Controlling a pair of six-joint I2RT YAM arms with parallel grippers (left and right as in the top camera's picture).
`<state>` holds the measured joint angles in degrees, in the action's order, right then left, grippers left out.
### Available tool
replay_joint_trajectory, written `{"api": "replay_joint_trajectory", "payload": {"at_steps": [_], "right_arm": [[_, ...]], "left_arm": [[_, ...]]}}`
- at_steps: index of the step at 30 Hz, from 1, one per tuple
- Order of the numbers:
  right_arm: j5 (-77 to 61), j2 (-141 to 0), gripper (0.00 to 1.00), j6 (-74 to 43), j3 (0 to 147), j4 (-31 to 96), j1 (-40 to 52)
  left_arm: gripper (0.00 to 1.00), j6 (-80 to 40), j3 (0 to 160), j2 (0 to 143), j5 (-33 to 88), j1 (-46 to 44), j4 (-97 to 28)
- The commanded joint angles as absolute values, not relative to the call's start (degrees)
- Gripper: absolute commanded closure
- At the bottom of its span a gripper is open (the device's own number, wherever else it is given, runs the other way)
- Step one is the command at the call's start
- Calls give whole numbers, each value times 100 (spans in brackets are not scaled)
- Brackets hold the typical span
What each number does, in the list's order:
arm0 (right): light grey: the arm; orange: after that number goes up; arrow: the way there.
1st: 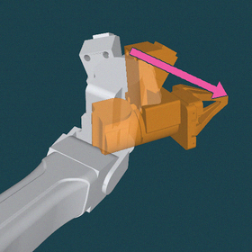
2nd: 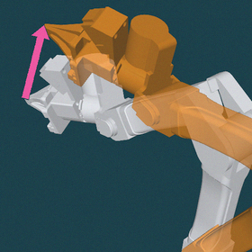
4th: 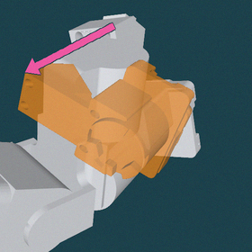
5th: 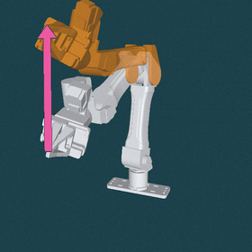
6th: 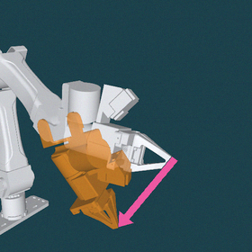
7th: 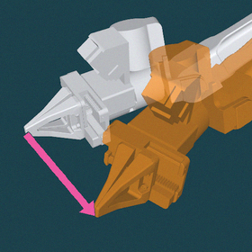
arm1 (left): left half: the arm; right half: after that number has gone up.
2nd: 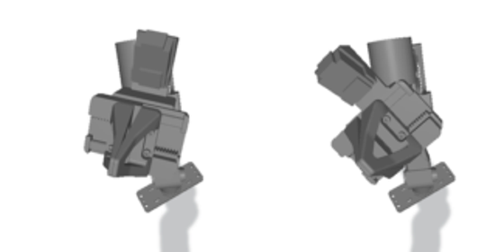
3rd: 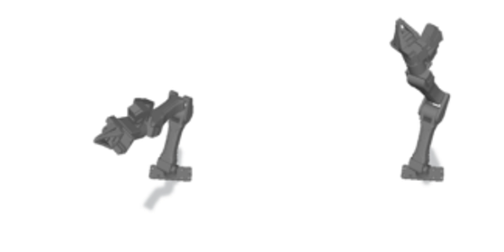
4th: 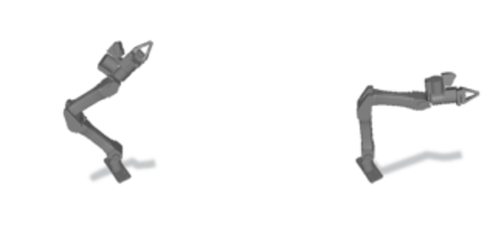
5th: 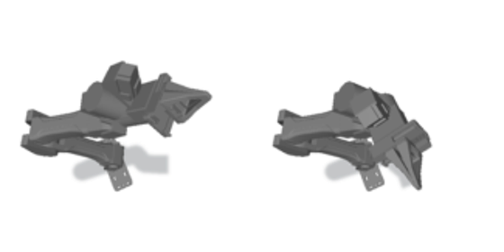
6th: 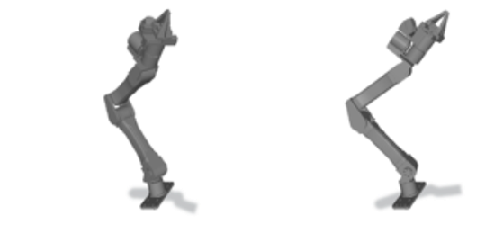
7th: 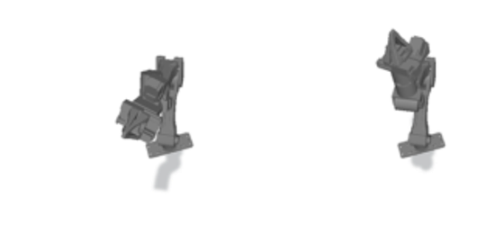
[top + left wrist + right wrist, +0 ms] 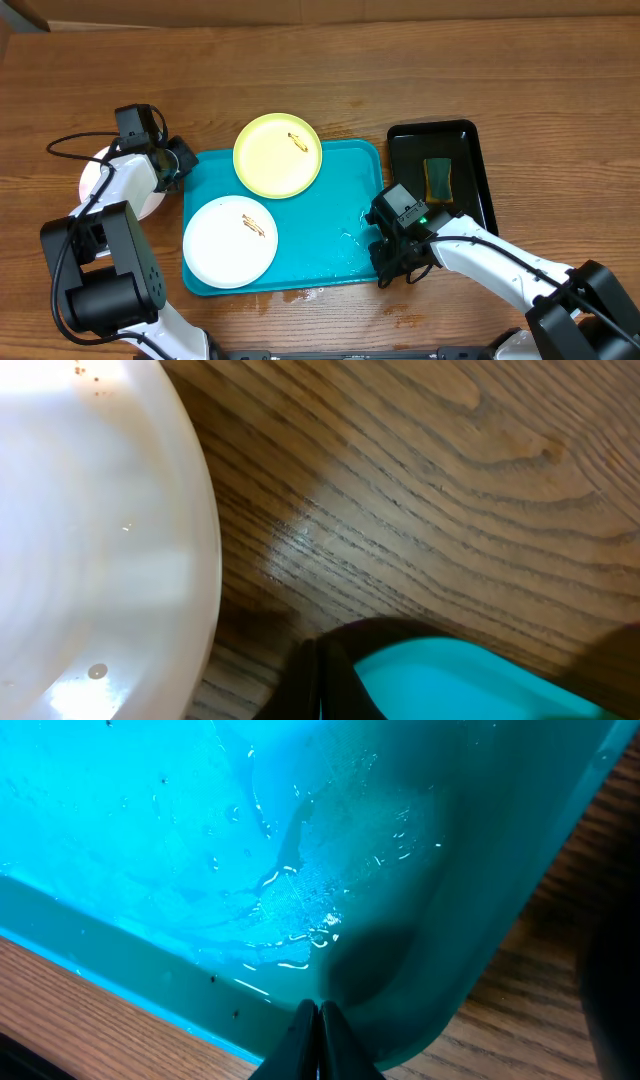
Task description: Clean dirty plates on tray and stack at the side
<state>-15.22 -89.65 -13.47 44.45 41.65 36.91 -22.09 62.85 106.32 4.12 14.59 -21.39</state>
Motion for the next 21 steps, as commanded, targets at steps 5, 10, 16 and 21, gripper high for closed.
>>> {"api": "replay_joint_trajectory", "payload": {"at_steps": [5,10,16,21], "right_arm": [[-1511,-8982,96,-1385,4335,4209,3730],[-1511,-8982,94,-1400,4335,4204,3730],[-1511,-8982,82,-1398,4338,4121,3730],[-1507,-8982,53,-1330,4582,3916,3726]], "left_arm": [[96,-2082,6110,10877,408,1352,-2067],[96,-2080,6112,11126,460,1306,-1890],[96,-2078,6235,11118,499,1308,-1756],[94,-1979,6536,11045,491,1321,-1776]]}}
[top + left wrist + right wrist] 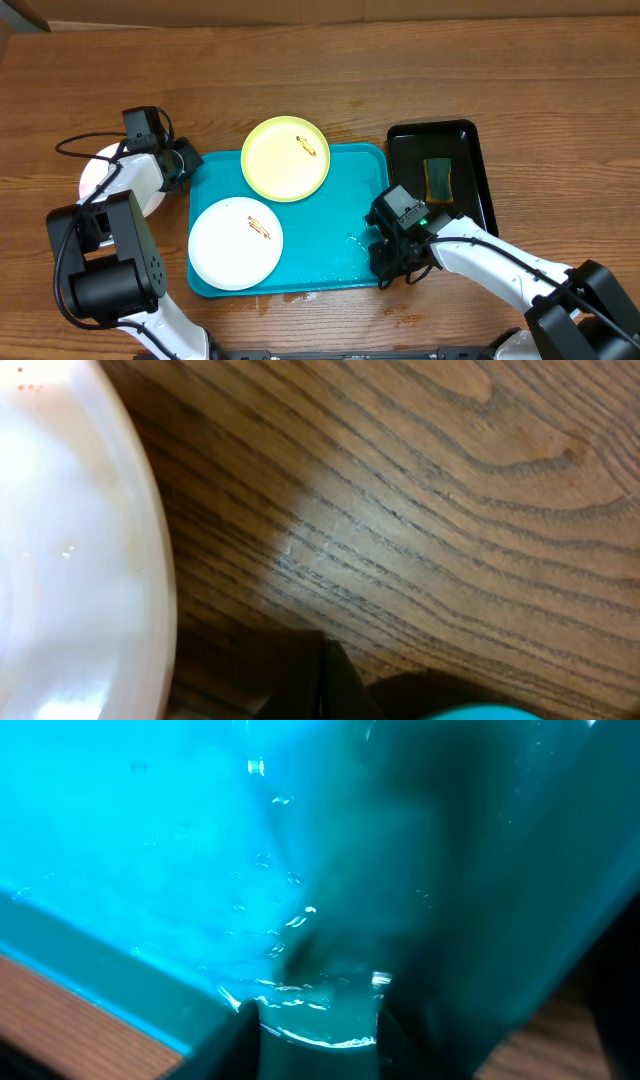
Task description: Clean dirty plates on tray and stack at the side
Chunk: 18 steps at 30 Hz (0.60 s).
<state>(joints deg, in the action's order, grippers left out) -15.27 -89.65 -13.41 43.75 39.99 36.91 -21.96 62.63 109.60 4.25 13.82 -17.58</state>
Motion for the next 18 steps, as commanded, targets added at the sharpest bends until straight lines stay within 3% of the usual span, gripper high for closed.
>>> {"api": "replay_joint_trajectory", "payload": {"at_steps": [1,7,10,14,18], "right_arm": [[-1505,-8982,48,-1323,4700,3876,3708],[-993,-8980,34,-1177,5948,4121,3487],[-491,-8982,28,-1179,6886,4571,3146],[-54,-8980,27,-1179,7332,4954,2585],[80,-9004,27,-1188,7308,5124,1883]], "left_arm": [[92,-1942,6635,11010,493,1321,-1806],[75,-1922,7644,10737,499,1313,-2554],[63,-1651,8453,10560,814,1199,-3544],[45,-1057,8954,10543,1267,923,-4626],[42,-1002,8947,10565,1317,574,-5474]]}}
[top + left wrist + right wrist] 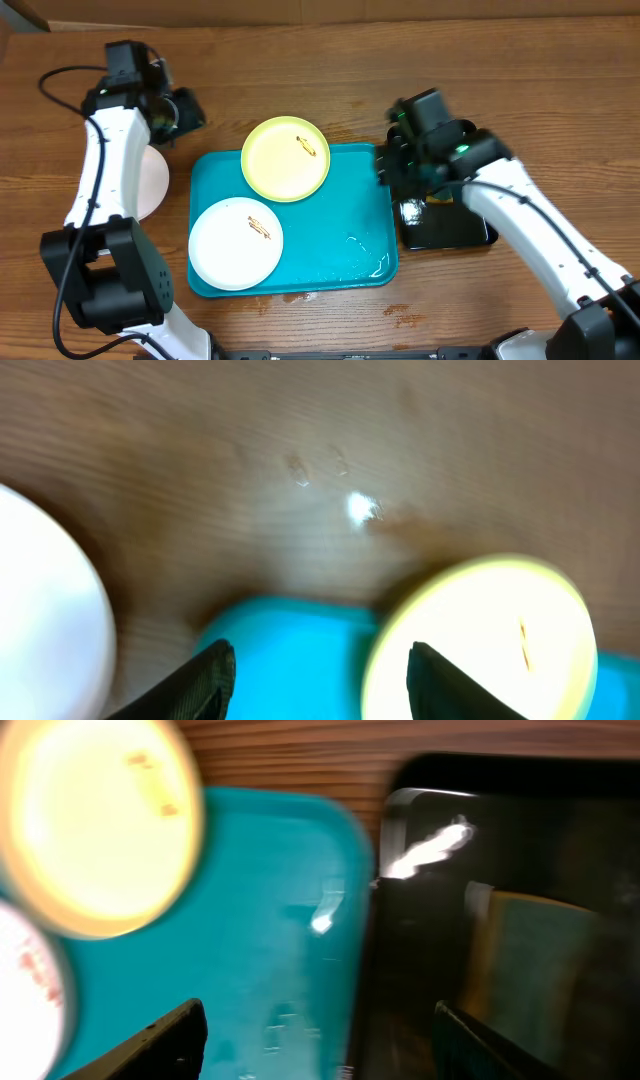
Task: Clean dirty plates on tray and stack at the side
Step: 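Reach the left gripper to the yellow plate's rim and grip it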
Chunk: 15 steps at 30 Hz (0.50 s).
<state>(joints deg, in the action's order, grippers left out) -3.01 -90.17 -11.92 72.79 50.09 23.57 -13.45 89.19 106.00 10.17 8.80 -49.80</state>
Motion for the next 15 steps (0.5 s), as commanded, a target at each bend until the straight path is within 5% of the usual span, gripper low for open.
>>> {"api": "replay_joint_trajectory", "payload": {"at_steps": [1,15], "right_arm": [[82,-9017,27,-1201,7303,5166,1721],[-3,-9795,27,-1201,7271,5137,856]], "left_arm": [[42,-1002,8908,10571,1315,489,-5603],[42,-1205,7677,10573,447,-351,-5074]]}}
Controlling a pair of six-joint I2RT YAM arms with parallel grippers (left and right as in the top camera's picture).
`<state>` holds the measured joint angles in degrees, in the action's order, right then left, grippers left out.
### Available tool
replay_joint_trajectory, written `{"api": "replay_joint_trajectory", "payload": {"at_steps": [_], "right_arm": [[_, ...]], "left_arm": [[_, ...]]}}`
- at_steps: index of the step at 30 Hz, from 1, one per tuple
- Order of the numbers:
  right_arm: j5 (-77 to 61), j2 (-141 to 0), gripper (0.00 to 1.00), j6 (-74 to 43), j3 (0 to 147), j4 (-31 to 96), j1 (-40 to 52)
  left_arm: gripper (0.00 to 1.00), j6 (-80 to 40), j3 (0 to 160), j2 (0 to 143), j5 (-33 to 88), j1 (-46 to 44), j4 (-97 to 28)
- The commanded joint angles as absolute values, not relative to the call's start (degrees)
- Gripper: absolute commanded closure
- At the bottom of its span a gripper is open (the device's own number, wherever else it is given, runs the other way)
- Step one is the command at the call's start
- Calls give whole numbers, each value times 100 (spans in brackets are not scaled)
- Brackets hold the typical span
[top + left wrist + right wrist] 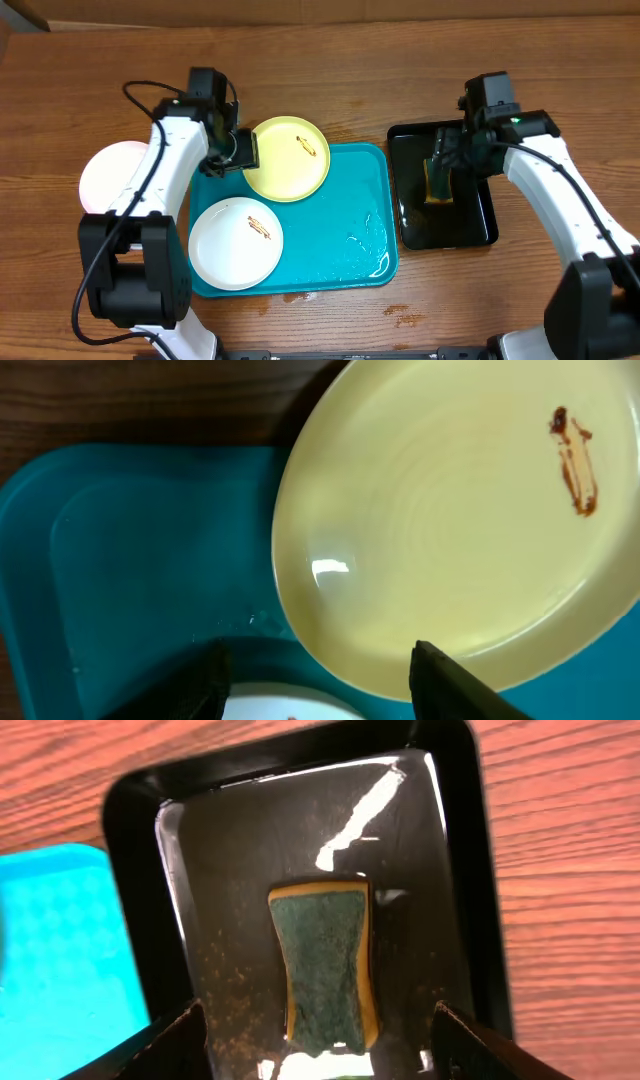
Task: Clean dirty plates on tray and stack at the side
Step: 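Reach the left gripper to the yellow plate's rim and grip it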
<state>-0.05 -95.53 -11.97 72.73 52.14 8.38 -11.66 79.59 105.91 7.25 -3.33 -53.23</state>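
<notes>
On the teal tray lie a yellow plate with a brown smear and a white plate with a smear too. My left gripper hangs open at the yellow plate's left edge, holding nothing; the white plate's rim shows between its fingertips. My right gripper is open over the black tray, straddling the green and yellow sponge from above.
A third, pale plate sits on the wooden table left of the teal tray. Water drops glisten on the teal tray's right part. The black tray's wet floor is speckled with crumbs. My left arm's cable loops behind.
My left gripper has come from the bare table behind the tray's far left corner to the yellow plate's left edge. My right gripper has shifted from the black tray's left rim to over the sponge.
Both grippers were shut low at the teal tray, left at its far left corner, right at its near right corner. By the second moment the tray lay slightly further right and the right gripper was open. Then both arms were up and open, and now hang over plate and sponge.
</notes>
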Motion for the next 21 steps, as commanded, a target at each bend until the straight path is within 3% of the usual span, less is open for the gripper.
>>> {"api": "replay_joint_trajectory", "payload": {"at_steps": [1,18,21], "right_arm": [[3,-9863,27,-1201,7271,5109,849],[379,-10195,25,-1203,7271,4818,816],[379,-10195,25,-1203,7271,4845,816]], "left_arm": [[42,-1203,7605,10573,445,-351,-4982],[54,-1201,6469,10575,451,-384,-3120],[62,-1201,6379,10575,587,-397,-2934]]}}
